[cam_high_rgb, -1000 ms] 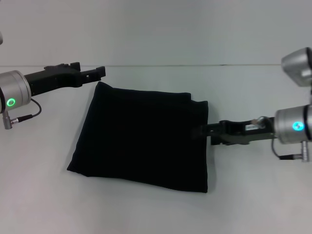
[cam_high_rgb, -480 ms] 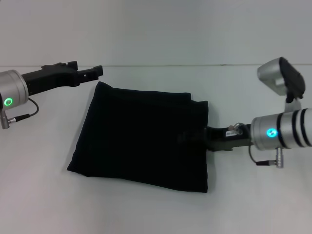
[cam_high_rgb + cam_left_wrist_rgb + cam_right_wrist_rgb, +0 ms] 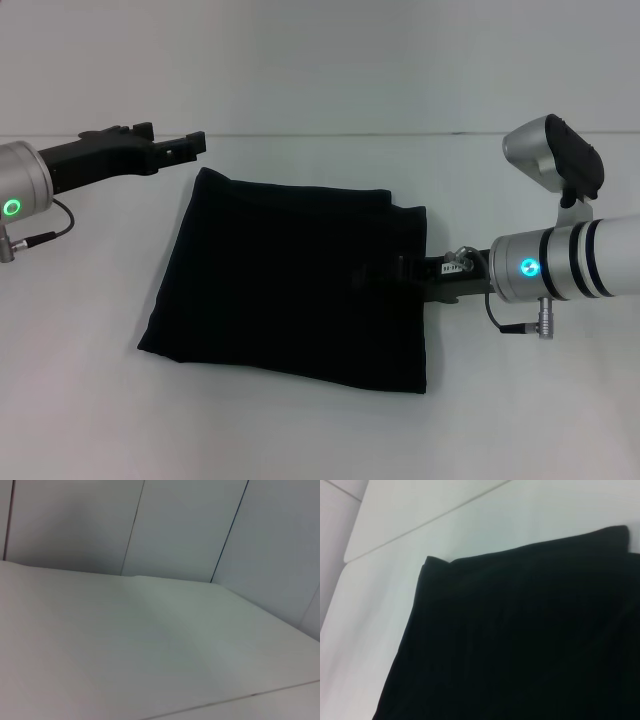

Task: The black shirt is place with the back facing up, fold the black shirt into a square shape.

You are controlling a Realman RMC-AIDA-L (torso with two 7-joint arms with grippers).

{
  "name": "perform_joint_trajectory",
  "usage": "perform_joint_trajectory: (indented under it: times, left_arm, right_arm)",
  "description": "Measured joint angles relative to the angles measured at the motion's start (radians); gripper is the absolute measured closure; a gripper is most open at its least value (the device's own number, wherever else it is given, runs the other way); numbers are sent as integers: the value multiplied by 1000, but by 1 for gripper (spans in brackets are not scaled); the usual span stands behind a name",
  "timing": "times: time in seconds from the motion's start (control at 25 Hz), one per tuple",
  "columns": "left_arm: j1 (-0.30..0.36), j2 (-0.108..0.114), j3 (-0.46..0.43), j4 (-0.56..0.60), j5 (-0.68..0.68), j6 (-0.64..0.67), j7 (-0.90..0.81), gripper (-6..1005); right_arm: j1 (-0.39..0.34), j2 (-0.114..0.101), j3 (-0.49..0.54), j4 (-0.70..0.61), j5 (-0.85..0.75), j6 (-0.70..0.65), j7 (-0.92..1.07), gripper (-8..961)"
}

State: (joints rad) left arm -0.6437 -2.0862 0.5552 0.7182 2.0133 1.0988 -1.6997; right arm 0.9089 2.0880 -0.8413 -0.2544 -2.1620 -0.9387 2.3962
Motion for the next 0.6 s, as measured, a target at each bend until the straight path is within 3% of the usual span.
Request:
perform_joint_trajectory:
  times: [0.16,0.28,0.48,0.6]
  left_arm:
    - [2,0,0,1,2,-2,0,65]
    - [5,0,-2,1,0,-3,0,65]
    - [5,0,-10,1,0,-4,0,65]
    - [6,0,-13,1,-1,-5,0,66]
  right_arm:
    - [0,1,0,1,0,9,6,151]
    - [-1,3,-1,1,0,15,3,376]
    - [-1,6,-1,1,0,25,-10,620]
    - [-4,6,7,-3,3,32,-19,718]
